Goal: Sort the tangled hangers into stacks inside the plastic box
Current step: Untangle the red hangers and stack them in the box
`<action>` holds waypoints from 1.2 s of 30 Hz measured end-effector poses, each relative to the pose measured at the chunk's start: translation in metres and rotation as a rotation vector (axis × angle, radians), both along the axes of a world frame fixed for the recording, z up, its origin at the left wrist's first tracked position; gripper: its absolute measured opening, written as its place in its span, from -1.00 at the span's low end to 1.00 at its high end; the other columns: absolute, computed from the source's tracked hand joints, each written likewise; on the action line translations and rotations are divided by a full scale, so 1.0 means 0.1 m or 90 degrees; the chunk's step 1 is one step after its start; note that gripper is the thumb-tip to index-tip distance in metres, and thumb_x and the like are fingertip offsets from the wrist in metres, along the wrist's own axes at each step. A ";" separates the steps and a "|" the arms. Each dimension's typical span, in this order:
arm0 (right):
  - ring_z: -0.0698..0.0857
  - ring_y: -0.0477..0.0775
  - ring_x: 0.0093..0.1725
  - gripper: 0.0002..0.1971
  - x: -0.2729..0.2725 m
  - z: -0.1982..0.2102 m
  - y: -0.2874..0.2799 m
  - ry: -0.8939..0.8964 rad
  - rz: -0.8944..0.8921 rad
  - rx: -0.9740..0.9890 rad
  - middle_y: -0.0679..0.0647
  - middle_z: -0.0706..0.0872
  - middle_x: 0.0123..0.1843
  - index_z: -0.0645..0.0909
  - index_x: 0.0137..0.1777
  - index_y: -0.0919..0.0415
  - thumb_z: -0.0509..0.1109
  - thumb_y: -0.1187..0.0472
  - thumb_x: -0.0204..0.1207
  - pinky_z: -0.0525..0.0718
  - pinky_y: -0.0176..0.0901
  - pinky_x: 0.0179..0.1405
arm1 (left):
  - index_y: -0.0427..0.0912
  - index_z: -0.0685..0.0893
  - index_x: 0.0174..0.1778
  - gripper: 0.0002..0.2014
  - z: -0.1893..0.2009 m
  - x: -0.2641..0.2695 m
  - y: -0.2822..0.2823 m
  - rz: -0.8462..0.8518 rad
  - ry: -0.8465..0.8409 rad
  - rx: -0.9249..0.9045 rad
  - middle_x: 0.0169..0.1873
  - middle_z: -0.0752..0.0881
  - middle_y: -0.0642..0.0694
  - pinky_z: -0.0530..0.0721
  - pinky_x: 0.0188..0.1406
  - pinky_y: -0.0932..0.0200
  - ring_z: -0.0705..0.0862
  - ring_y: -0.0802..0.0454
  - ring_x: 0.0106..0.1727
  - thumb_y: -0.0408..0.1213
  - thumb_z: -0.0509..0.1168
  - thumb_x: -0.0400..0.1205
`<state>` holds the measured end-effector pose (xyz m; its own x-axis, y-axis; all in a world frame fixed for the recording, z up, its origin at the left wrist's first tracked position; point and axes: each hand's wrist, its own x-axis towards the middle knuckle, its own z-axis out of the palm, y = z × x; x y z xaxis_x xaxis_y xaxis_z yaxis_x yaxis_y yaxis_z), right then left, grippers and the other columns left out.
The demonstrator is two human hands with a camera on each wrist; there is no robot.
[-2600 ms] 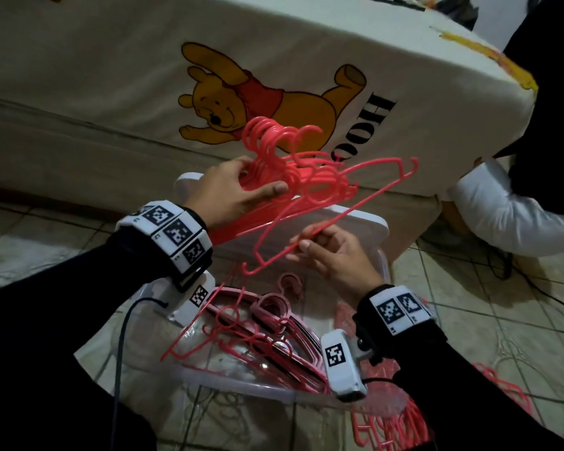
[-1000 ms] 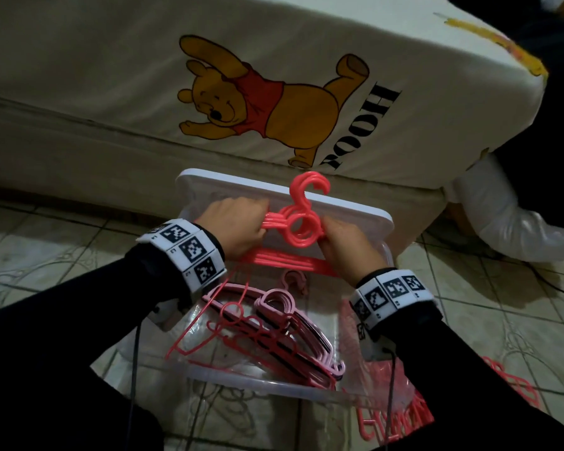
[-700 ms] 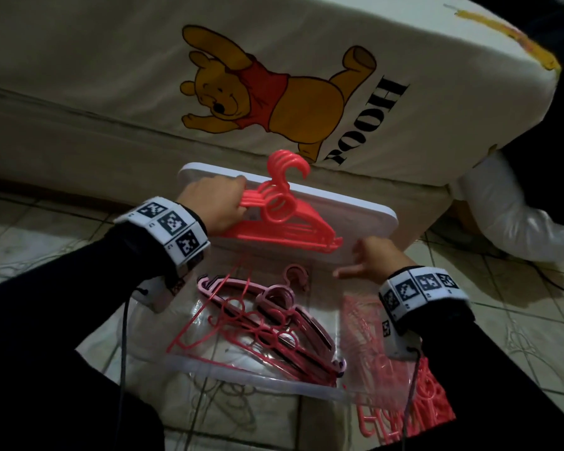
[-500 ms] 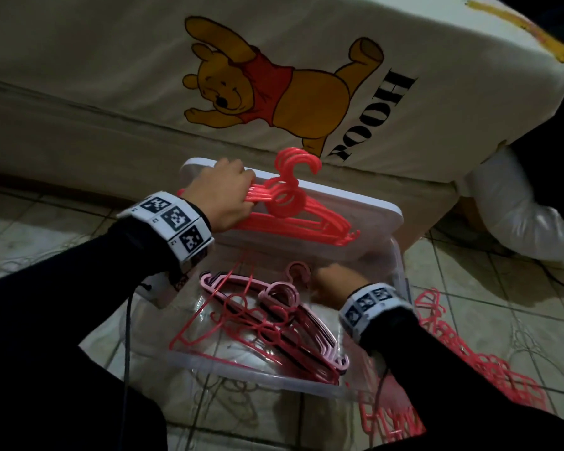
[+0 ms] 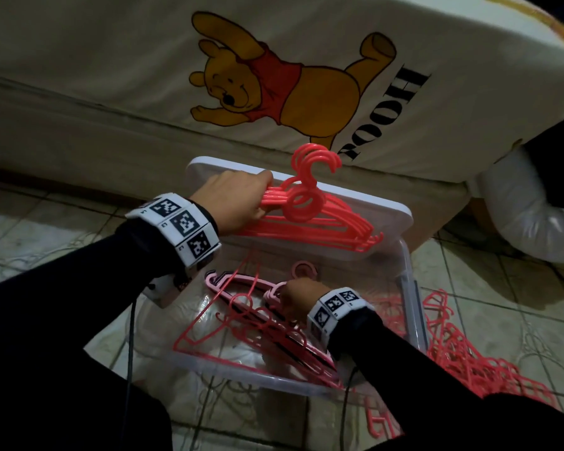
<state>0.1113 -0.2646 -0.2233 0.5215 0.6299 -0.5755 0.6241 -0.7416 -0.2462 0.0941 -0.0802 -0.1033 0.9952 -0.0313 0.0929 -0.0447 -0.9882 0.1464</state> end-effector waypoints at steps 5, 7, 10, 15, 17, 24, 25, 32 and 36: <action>0.75 0.11 -0.16 -0.80 0.10 0.33 -0.06 0.013 -0.100 0.125 0.20 0.79 -0.16 0.74 -0.13 0.30 0.41 0.15 0.48 0.69 -0.13 -0.12 | 0.04 0.43 -0.07 -0.53 0.06 0.02 0.02 0.051 0.002 -0.118 -0.27 0.58 0.05 0.43 -0.22 0.09 0.59 -0.04 -0.19 0.31 0.37 0.41; 0.72 0.03 -0.24 -0.82 0.13 0.47 -0.13 0.003 -0.142 0.185 0.19 0.80 -0.15 0.72 -0.10 0.33 0.37 0.20 0.51 0.66 -0.20 -0.18 | 0.06 0.41 -0.09 -0.39 0.09 0.03 0.03 0.069 -0.011 -0.126 -0.37 0.50 0.14 0.42 -0.20 0.10 0.54 0.03 -0.24 0.49 0.28 0.26; 0.67 -0.12 -0.29 -0.87 0.15 0.66 -0.26 -0.055 -0.169 0.282 0.07 0.80 -0.19 0.72 -0.05 0.27 0.38 0.25 0.52 0.53 -0.45 -0.30 | 0.04 0.46 -0.09 -0.23 0.13 0.03 0.04 0.078 -0.029 -0.151 -0.34 0.56 0.14 0.43 -0.17 0.09 0.56 0.06 -0.25 0.63 0.08 0.08; 0.61 -0.14 -0.36 -0.86 0.18 0.87 -0.42 -0.058 -0.224 0.435 -0.07 0.70 -0.28 0.68 0.04 0.20 0.42 0.31 0.50 0.64 -0.20 -0.23 | 0.01 0.55 -0.04 -0.27 0.15 0.01 0.06 0.083 -0.049 -0.207 -0.23 0.66 0.06 0.51 -0.20 0.11 0.63 0.04 -0.21 0.59 0.14 0.21; 0.62 -0.14 -0.37 -0.85 0.15 0.86 -0.45 -0.052 -0.222 0.437 -0.07 0.71 -0.30 0.69 0.04 0.16 0.40 0.33 0.50 0.65 -0.11 -0.20 | 0.02 0.56 -0.05 -0.35 0.16 0.00 0.05 0.084 -0.054 -0.208 -0.21 0.67 0.06 0.54 -0.18 0.11 0.63 0.04 -0.20 0.52 0.24 0.27; 0.73 0.04 -0.04 -0.76 -0.07 0.60 -0.41 -0.112 -0.096 0.266 0.10 0.80 -0.06 0.72 0.05 0.13 0.31 0.38 0.50 0.55 -0.29 -0.07 | 0.12 0.54 -0.19 -0.50 0.14 0.00 0.04 0.095 -0.050 -0.217 -0.39 0.56 0.24 0.44 -0.20 0.17 0.56 0.12 -0.28 0.46 0.37 0.25; 0.74 0.07 -0.02 -0.76 -0.09 0.57 -0.39 -0.100 -0.088 0.258 0.10 0.80 -0.05 0.72 0.04 0.13 0.29 0.38 0.51 0.61 -0.22 -0.01 | 0.13 0.54 -0.21 -0.51 0.13 0.00 0.03 0.101 -0.053 -0.218 -0.40 0.54 0.26 0.42 -0.19 0.17 0.55 0.13 -0.29 0.45 0.38 0.25; 0.73 0.13 0.03 -0.73 0.07 0.75 -0.42 -0.188 -0.123 0.293 0.12 0.80 -0.02 0.71 0.06 0.18 0.29 0.40 0.43 0.53 -0.23 0.01 | 0.07 0.62 -0.19 -0.51 0.14 0.00 0.05 0.129 -0.051 -0.276 -0.31 0.69 0.14 0.58 -0.17 0.12 0.66 0.11 -0.23 0.39 0.42 0.25; 0.64 -0.11 -0.38 -0.86 0.24 0.95 -0.55 -0.228 -0.331 0.448 -0.10 0.65 -0.35 0.59 -0.08 0.09 0.30 0.35 0.48 0.43 -0.53 -0.40 | 0.08 0.63 -0.15 -0.42 0.20 -0.02 0.07 0.157 -0.097 -0.288 -0.25 0.72 0.10 0.64 -0.07 0.05 0.69 0.06 -0.16 0.49 0.35 0.18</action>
<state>0.1357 -0.3200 -0.1281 0.9065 0.4109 0.0972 0.3827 -0.7021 -0.6005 0.0925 -0.0731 -0.0834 0.9419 0.2790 0.1870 0.1271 -0.8114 0.5705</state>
